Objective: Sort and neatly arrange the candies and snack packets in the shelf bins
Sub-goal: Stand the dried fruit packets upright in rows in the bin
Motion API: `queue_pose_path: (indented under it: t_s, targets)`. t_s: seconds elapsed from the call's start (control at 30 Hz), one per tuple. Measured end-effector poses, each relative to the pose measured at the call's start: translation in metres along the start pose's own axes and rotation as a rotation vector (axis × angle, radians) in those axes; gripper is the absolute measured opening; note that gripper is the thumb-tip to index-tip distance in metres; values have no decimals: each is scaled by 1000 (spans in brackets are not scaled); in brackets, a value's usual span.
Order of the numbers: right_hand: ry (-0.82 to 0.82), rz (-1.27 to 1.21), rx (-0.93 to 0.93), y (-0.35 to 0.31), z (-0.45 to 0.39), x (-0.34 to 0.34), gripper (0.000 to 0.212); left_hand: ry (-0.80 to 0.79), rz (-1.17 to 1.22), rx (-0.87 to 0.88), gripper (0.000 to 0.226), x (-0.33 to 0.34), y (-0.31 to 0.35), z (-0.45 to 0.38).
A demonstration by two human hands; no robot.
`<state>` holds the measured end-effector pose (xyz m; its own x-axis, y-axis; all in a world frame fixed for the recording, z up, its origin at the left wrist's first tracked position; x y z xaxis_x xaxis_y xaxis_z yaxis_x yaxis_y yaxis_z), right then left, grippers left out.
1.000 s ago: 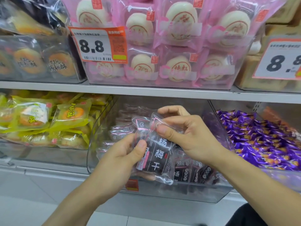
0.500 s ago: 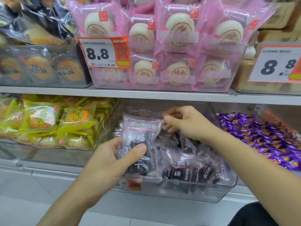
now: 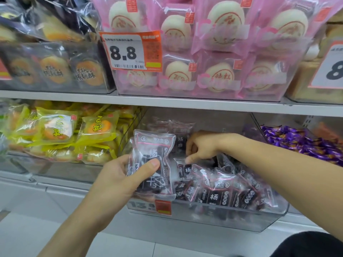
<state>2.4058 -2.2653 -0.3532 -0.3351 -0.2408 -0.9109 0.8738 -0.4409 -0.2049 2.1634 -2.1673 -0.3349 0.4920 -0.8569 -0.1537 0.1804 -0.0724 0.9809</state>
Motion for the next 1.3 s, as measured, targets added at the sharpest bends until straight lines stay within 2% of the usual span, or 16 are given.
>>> queue_pose_path:
  t_s: [0.07, 0.17, 0.27, 0.33, 0.4, 0.5, 0.63, 0.9, 1.17, 1.23, 1.3]
  targets:
    - [-7, 8, -9, -1, 3, -2, 22, 5, -17, 12, 53, 1, 2, 0]
    - [-95, 38, 42, -7, 4, -5, 46, -5, 13, -7, 43, 2, 1, -3]
    - [-215, 89, 97, -7, -8, 6, 41, -1, 44, -20, 38, 5, 3, -1]
    - [-200, 91, 104, -7, -10, 9, 30, 4, 31, -25, 43, 5, 2, -2]
    - [-132, 59, 89, -7, -5, 7, 39, 12, 7, -23, 47, 2, 1, -2]
    - [-68, -24, 16, -7, 4, 5, 28, 20, 25, -13, 42, 2, 3, -1]
    - [87, -148, -65, -6, 12, 5, 26, 63, 79, 28, 25, 4, 12, 4]
    - [544, -482, -283, -23, 66, -11, 14, 139, 41, 62, 42, 5, 16, 6]
    - [1084, -776, -382, -34, 133, -13, 19, 216, 8, 136, 35, 12, 22, 5]
    - [1160, -850, -404, -40, 142, -15, 21, 204, 21, 140, 31, 17, 23, 6]
    - [1155, -887, -398, -45, 144, -14, 20, 202, -32, 140, 36, 20, 22, 5]
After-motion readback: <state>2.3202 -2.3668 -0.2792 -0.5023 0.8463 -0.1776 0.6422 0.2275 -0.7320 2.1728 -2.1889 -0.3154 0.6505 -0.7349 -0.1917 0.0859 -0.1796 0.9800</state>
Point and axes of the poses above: each hand's wrist, its own z-axis away from the middle knuckle, its own x-axis out of the palm, y = z × x, the point moved 3 cm from there along -z, towards the middle knuckle, and after that the axes turned 5 degrees about -x, right-handed, at the moved point
